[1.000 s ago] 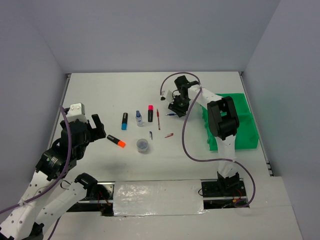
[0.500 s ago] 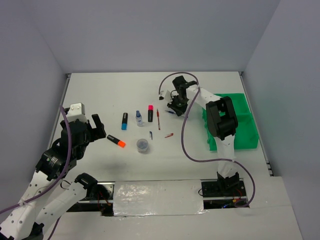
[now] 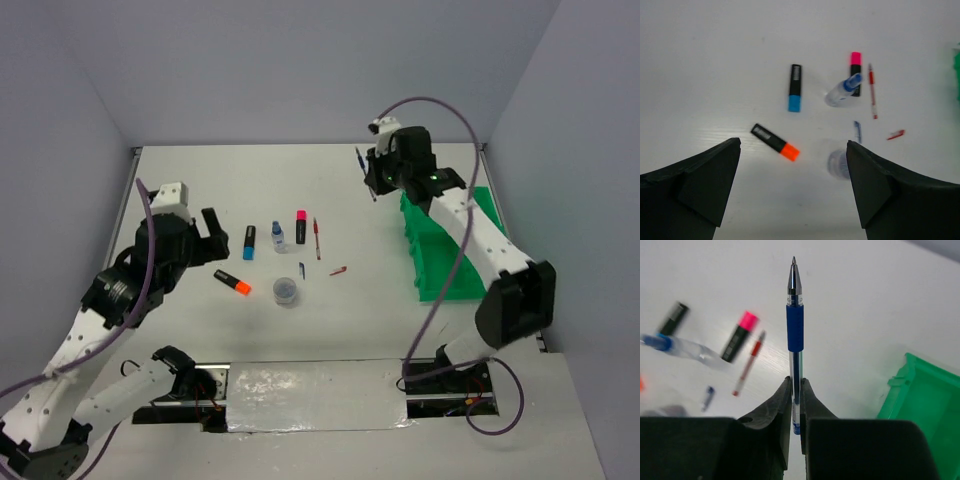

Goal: Sort the stationery into containers
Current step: Pick up the pen from the center of the board, then pick up the pen cap from the center of the board.

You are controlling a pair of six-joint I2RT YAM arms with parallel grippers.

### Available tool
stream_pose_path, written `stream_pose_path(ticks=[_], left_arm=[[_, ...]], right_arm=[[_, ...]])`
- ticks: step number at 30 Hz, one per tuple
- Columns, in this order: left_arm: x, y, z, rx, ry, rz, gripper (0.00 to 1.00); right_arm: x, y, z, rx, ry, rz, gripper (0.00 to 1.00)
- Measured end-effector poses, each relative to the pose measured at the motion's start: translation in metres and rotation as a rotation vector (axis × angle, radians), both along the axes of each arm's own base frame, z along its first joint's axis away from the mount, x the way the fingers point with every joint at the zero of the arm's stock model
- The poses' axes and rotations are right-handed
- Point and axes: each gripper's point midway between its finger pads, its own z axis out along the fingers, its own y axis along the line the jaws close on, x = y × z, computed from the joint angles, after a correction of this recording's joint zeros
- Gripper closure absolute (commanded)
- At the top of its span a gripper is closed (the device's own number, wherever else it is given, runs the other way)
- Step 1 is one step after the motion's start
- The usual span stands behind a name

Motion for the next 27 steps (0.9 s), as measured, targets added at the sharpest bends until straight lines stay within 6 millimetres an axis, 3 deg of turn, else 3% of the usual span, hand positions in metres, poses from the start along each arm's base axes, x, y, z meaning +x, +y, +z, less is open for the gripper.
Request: stream_pose_path(ticks=[1,4,7,10,14,17,23,27], left_arm=[[0.006,-0.012,0.008,-0.020,0.004,-0.030,0.01],[0.025,-0.062,0.027,-0.050,0.012,-0.129,0.01],[0.033,-0.138,0.030,-0.037,0.045,-0.261,0.01],[0.044,-0.193,-0.002,-0.009,0.121,-0.321,0.01],[0.057,-0.214,-0.062,0.089,0.249,-0.313,0.03],[0.065,-0.224,-0.099,0.133,0.325,-0.304,0.09],[0.072,-0.224,-0.139,0.140,0.407,-0.298,0.23],[0.078,-0.218,-0.156,0.146,0.441,-0.278,0.23]], right_arm=[[-0.004,0.001,0.030,0.065,-0.054,-0.042,1.00],[-0.029,-0.001,0.095,0.220,-0.185,-0.112,1.00],[-0.074,-0.018,0.127,0.320,-0.263,-0.168,1.00],[-0.115,-0.038,0.149,0.401,-0.330,-0.220,1.00],[-0.142,-0.059,0.154,0.460,-0.374,-0.303,1.00],[-0.156,-0.071,0.135,0.476,-0.361,-0.363,1.00],[-0.163,-0.073,0.102,0.465,-0.299,-0.386,1.00],[-0.166,-0.072,0.090,0.460,-0.280,-0.382,1.00]])
